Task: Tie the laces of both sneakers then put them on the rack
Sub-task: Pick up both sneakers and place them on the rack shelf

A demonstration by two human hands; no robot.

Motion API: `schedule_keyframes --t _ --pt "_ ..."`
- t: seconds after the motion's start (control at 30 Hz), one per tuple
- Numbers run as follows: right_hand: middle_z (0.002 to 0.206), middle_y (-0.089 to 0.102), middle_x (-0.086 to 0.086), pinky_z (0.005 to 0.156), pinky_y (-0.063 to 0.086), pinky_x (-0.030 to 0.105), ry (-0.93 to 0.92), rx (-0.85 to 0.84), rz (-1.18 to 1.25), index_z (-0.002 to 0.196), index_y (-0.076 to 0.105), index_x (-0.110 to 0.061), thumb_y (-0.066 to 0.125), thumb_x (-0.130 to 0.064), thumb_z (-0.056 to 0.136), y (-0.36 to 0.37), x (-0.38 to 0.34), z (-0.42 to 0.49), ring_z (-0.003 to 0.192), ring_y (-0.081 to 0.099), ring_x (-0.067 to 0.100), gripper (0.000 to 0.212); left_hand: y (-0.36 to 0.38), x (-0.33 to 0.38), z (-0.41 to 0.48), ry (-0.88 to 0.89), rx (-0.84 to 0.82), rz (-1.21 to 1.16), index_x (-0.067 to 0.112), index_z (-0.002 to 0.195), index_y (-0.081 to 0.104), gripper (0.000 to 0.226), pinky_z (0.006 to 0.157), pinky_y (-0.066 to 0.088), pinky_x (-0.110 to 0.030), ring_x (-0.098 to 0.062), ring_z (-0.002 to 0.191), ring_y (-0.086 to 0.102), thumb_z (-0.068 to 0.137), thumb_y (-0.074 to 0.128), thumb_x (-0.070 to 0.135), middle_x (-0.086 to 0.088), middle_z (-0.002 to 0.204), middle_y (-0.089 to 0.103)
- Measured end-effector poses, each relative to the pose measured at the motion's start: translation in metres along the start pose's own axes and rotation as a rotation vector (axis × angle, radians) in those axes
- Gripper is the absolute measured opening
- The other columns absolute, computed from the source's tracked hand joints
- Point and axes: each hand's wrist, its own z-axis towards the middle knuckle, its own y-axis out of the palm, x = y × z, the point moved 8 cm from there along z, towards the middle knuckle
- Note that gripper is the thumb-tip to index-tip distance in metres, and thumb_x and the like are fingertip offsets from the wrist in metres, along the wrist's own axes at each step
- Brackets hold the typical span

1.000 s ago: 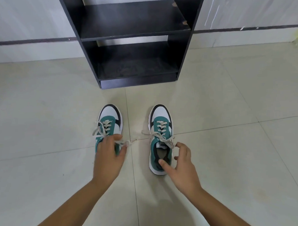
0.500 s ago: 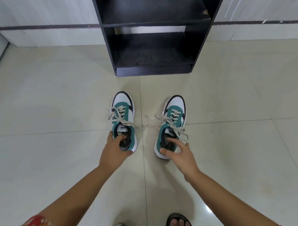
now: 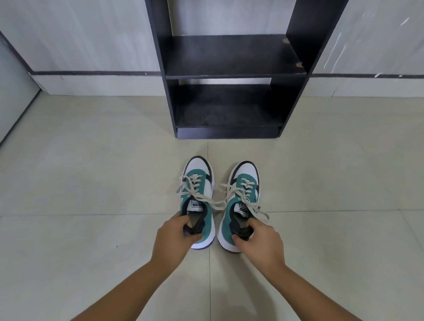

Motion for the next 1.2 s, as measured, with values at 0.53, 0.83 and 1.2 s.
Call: schedule_keyframes --t 0.53,0.83,1.2 --pt "0.078 0.066 -0.013 0.047 0.054 0.033 -0.267 0.275 -0.014 0.073 0.053 -0.024 0.067 -0.03 0.063 -0.207 -0.154 -0.03 0.055 0.063 0.016 0.019 -0.189 0.194 -0.016 0.36 0.135 0.184 0.032 0.07 0.039 0.042 0.051 0.032 -0.001 -0.003 0.06 0.043 0.071 0.078 0.017 0.006 0.129 0.059" --pt "0.078 0.065 -0.004 0.042 0.047 0.028 -0.352 0.372 -0.039 0.081 0.052 -0.019 0.073 -0.021 0.066 -0.358 -0.298 0.014 0.048 0.054 0.022 0.027 -0.323 0.328 0.043 0.38 0.271 0.134 0.021 0.075 0.049 0.025 0.058 0.053 -0.023 -0.01 0.065 0.056 0.076 0.073 0.017 0.004 0.129 0.058" --pt "0.096 0.068 0.006 0.069 0.05 0.035 -0.267 0.178 -0.111 0.101 0.057 -0.013 0.062 -0.02 0.079 -0.374 -0.39 0.141 0.084 0.065 0.033 0.023 -0.344 0.356 0.18 0.05 0.187 0.164 0.014 0.082 0.048 0.022 0.061 0.038 -0.03 -0.027 0.072 0.053 0.078 0.068 0.02 -0.005 0.093 0.056"
